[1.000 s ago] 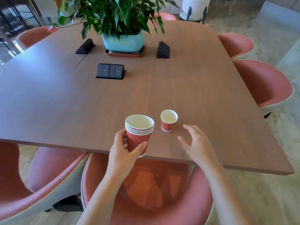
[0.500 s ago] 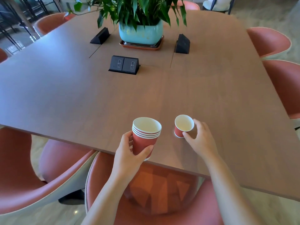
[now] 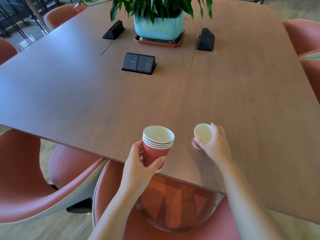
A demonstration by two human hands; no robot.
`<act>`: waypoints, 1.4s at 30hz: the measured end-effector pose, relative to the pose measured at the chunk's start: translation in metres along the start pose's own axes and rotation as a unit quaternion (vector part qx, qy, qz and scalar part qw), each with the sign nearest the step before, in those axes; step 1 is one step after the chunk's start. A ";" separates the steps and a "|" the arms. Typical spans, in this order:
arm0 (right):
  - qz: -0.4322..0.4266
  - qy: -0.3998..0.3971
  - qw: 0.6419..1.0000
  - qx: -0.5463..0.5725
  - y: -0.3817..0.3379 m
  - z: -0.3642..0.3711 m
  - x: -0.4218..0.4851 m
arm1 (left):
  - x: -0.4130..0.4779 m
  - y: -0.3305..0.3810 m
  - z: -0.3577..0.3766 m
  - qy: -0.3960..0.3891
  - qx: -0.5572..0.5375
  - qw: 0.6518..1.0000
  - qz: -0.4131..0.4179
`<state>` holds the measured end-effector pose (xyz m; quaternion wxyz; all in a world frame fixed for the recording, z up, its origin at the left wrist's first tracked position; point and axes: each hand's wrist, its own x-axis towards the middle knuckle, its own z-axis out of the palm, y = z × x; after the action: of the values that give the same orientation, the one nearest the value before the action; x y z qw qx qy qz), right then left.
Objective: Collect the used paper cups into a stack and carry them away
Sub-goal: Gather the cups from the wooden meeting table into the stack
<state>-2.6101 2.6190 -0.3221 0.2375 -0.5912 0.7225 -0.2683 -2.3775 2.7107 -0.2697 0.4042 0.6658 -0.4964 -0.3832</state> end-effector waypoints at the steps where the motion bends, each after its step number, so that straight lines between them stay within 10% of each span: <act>1: 0.000 -0.001 1.000 0.001 0.001 0.001 0.001 | 0.000 -0.001 0.001 0.001 0.000 1.000 -0.001; 42: -0.061 0.096 0.934 0.339 -0.067 -0.095 -0.090 | -0.036 0.012 0.002 -0.065 0.077 0.991 0.089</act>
<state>-2.6070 2.7069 -0.2047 0.3368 -0.4900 0.5704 -0.5666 -2.3912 2.7437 -0.2558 0.3510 0.6216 -0.6069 -0.3493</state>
